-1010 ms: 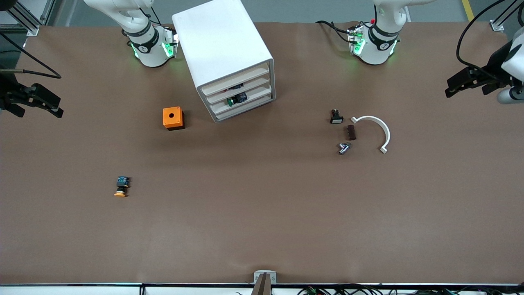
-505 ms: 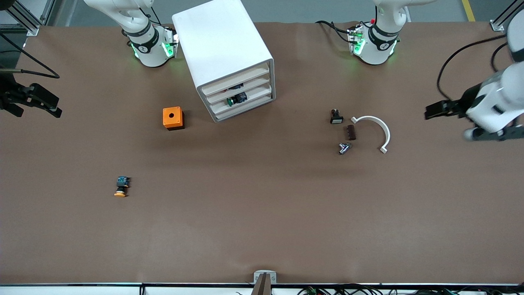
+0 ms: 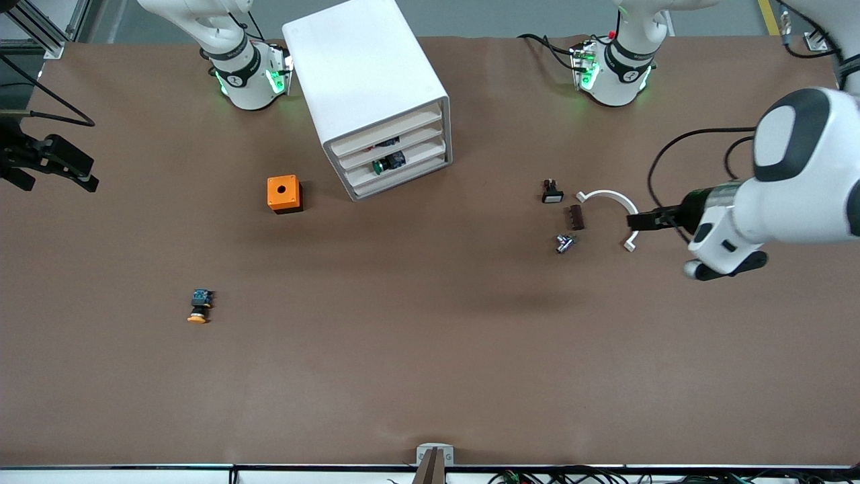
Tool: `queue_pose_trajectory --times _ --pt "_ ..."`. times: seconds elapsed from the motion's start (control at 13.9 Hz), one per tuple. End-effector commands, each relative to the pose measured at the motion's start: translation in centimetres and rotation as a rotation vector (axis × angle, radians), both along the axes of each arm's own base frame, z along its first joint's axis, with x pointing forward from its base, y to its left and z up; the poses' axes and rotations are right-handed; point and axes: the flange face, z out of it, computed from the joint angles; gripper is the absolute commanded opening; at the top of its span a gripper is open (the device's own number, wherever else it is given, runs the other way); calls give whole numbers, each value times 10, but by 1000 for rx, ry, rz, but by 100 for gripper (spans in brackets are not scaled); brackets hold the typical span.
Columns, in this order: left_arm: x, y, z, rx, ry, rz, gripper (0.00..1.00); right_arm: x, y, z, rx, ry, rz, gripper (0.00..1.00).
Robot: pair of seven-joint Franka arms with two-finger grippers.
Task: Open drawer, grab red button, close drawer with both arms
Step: 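Reach the left gripper toward the drawer of the white cabinet, then grasp the drawer front with the left gripper while the right gripper approaches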
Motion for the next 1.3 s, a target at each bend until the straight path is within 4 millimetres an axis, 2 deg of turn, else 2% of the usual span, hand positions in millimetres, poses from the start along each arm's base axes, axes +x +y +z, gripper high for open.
queue_pose_trajectory --times 0.0,0.07,0.14,0.36,0.43,0.58,0.65,0.87,1.01,1.08,1.23 --pt "7 -35 -24 32 80 100 100 -6 -8 9 -3 -8 -7 100" --pt "5 -48 -35 60 112 145 100 -5 -21 7 -1 -3 -31 100" --pt "3 -63 -45 69 156 202 100 -5 -23 5 -1 0 -36 100" --pt "4 -74 -71 63 269 343 100 -4 -26 1 0 9 -34 100" --pt "4 -77 -77 56 293 363 100 -4 -25 0 -1 11 -33 100" --pt "-4 -101 -81 61 344 403 100 -3 -24 -2 -1 17 -36 100" --pt "-5 -107 -81 91 372 469 100 -2 -26 -5 0 24 -45 100" --pt "-15 -138 -98 193 487 635 100 13 -27 -38 2 90 -45 100" --pt "-27 -172 -105 248 592 751 100 24 -27 -58 2 124 -44 100" --pt "-28 -178 -113 269 657 812 100 30 -26 -68 3 136 -42 98" --pt "-30 -190 -115 253 820 917 100 45 -24 -88 1 135 -38 96"
